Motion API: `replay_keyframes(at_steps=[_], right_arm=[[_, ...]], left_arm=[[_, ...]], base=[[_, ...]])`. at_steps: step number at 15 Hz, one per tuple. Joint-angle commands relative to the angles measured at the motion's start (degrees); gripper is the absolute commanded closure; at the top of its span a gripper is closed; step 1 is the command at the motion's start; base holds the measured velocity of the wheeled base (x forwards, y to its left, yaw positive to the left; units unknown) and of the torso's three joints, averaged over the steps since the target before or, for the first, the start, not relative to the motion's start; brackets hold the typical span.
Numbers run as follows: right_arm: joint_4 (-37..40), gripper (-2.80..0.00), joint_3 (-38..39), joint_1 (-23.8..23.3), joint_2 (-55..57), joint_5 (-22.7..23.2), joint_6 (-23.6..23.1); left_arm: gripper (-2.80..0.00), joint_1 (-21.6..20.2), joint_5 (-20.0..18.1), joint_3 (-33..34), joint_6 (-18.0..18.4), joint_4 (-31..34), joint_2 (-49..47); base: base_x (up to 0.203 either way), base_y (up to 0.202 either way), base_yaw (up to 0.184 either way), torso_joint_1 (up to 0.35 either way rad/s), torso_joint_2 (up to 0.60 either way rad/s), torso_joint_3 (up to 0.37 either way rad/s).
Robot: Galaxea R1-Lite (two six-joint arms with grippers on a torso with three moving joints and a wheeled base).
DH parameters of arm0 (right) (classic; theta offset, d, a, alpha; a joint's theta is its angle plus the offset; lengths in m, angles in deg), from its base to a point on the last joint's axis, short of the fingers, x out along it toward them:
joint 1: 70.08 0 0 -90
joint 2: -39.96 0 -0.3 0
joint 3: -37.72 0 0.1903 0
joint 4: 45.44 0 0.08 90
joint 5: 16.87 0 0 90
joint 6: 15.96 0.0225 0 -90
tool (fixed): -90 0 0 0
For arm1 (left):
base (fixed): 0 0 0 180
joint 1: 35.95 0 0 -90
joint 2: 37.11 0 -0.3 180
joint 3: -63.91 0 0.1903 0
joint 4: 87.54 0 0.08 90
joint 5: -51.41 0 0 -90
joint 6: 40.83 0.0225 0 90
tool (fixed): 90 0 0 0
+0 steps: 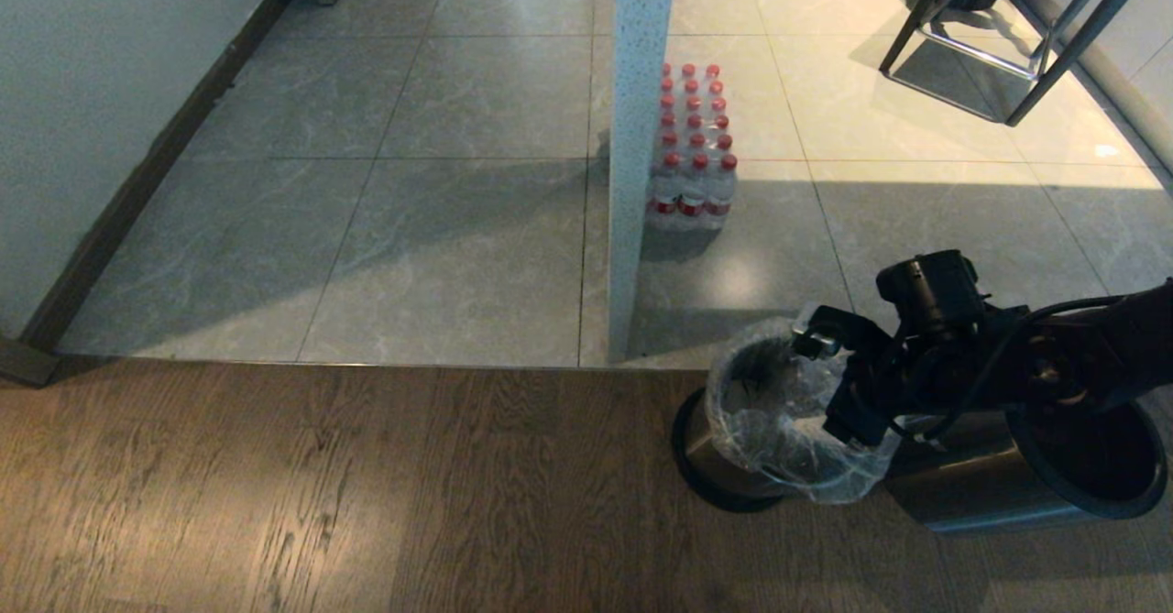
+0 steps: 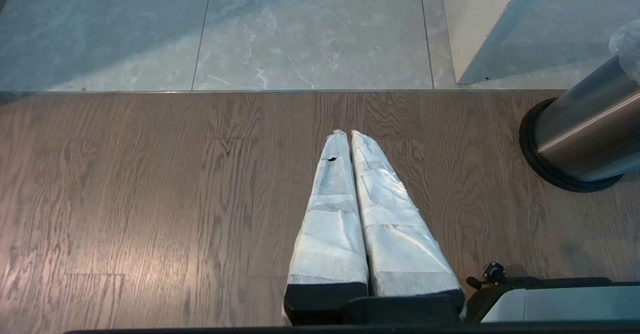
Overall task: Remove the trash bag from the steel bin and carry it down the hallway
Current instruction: Pick up the trash bag
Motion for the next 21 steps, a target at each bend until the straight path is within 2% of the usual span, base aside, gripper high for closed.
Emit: replay_keyframes(at_steps=[1,3,6,7,10,14,21], right_arm=[[-0.54,-2.80,-1.74,0.15,3.57,0.04,-0.13],[0.09,-2.80,-2.95,0.16,5.76,-0.04,0.54],[4.13,-2.80,-5.82,0.23,8.98,-0.75,6.53],[5.79,-2.80,-7.06,0.24,9.95,-1.34,7.14],[11.68,-2.80,-9.60,0.28,12.05,-1.46,7.52],[15.15,-2.80,-12.97,0.25,14.39,-1.29,7.94],[14.69,-2.80,-18.96,0.25,21.39,-1.44,8.07]], left_arm=[[0.00,0.00,0.00,0.00,0.01,0.00,0.00],[0.00,0.00,0.00,0.00,0.01,0.00,0.00],[0.00,0.00,0.00,0.00,0.01,0.00,0.00],[0.00,0.00,0.00,0.00,0.01,0.00,0.00],[0.00,0.00,0.00,0.00,0.01,0.00,0.00],[0.00,0.00,0.00,0.00,0.01,0.00,0.00],[0.00,0.00,0.00,0.00,0.01,0.00,0.00]], base=[[0.000,0.000,0.000,0.000,0.00,0.000],[0.000,0.000,0.000,0.000,0.00,0.000],[0.000,0.000,0.000,0.000,0.00,0.000],[0.000,0.000,0.000,0.000,0.00,0.000],[0.000,0.000,0.000,0.000,0.00,0.000],[0.000,0.000,0.000,0.000,0.00,0.000],[0.000,0.000,0.000,0.000,0.00,0.000]])
